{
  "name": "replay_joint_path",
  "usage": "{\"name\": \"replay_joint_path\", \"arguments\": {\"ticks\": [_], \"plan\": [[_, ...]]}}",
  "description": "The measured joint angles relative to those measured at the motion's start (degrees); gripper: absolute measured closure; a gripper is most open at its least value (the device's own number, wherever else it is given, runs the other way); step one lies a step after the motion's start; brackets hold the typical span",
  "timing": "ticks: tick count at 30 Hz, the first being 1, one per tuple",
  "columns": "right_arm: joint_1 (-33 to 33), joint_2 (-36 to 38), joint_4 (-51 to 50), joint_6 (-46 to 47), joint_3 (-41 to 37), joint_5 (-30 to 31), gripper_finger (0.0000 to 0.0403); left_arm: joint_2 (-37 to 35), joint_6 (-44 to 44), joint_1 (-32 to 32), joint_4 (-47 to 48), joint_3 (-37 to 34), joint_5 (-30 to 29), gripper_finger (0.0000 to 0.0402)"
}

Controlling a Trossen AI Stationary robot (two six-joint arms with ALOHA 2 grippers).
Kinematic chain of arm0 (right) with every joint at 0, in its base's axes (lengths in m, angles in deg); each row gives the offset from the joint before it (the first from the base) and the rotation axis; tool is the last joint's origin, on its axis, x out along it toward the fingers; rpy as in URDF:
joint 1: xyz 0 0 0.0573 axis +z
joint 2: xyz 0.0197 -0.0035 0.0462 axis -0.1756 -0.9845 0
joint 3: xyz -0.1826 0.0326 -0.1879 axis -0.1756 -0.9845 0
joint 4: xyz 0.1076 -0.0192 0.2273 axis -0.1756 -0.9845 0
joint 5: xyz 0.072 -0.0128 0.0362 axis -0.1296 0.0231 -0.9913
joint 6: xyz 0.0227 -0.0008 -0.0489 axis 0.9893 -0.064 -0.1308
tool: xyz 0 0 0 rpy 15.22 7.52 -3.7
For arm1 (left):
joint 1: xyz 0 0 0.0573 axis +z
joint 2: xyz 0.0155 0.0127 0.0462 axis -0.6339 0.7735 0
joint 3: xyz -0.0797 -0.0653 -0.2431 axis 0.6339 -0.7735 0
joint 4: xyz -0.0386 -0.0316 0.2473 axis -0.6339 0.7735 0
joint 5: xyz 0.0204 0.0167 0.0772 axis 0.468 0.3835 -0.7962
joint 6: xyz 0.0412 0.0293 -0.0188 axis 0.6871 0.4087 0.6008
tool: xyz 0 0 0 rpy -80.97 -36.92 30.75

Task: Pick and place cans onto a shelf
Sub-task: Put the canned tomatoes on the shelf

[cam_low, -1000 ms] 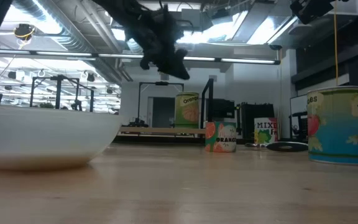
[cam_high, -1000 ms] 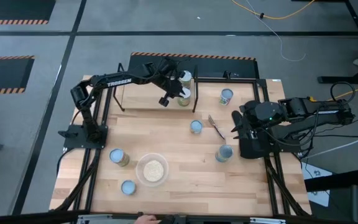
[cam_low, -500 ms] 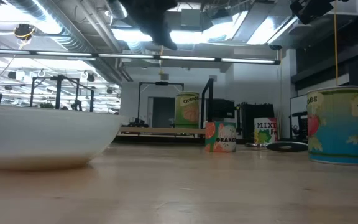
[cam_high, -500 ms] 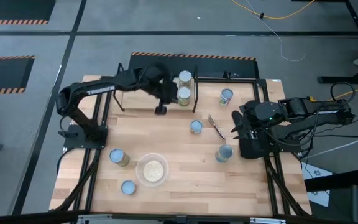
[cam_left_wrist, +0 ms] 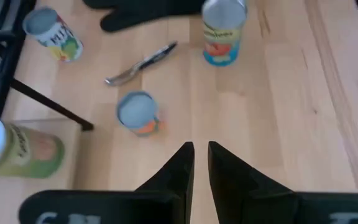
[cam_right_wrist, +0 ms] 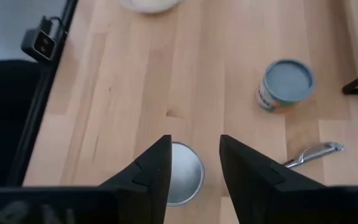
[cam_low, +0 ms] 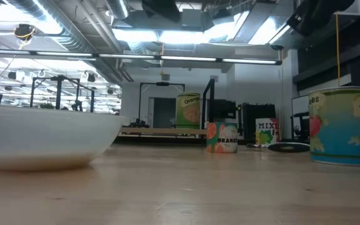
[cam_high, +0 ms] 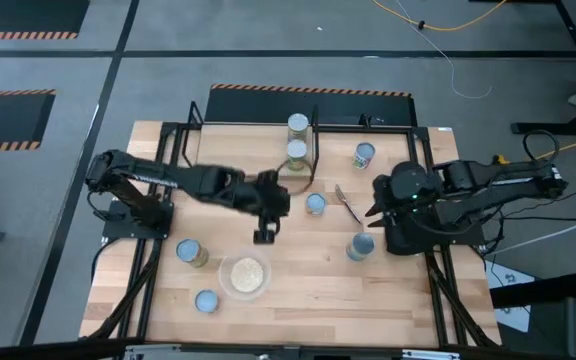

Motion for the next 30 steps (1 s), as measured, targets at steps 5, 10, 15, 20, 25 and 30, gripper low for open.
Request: {"name": "replay_joint_path", "arguments": {"ticks": [5, 10, 15, 20, 25, 30], "plan": [[0.02, -4.38, -0.31, -0.21, 0.0, -0.02, 0.0263, 0.02, -4.72, -6.18, -1.39, -0.04, -5.65, 0.0362], [0.02, -8.73, -0.56, -1.88, 0.0, -0.09, 0.0263, 0.02, -7.36, -10.54, -1.32, -0.04, -9.94, 0.0362], [0.02, -13.27, -1.67, -4.51, 0.0, -0.13, 0.0263, 0.02, -9.98, -13.27, -1.32, -0.04, -12.86, 0.0362], [0.0, -17.83, -1.82, -7.16, 0.0, -0.11, 0.0263, 0.02, -11.86, -14.97, -1.32, -0.04, -15.19, 0.0362], [0.0, -22.02, -1.8, -7.94, 0.0, -0.11, 0.0263, 0.02, -11.93, -15.9, -1.33, -0.04, -15.36, 0.0362], [-0.02, -25.36, -1.8, -10.21, 0.0, -0.08, 0.0263, 0.02, -11.98, -16.2, -1.34, -0.04, -15.58, 0.0362]]}}
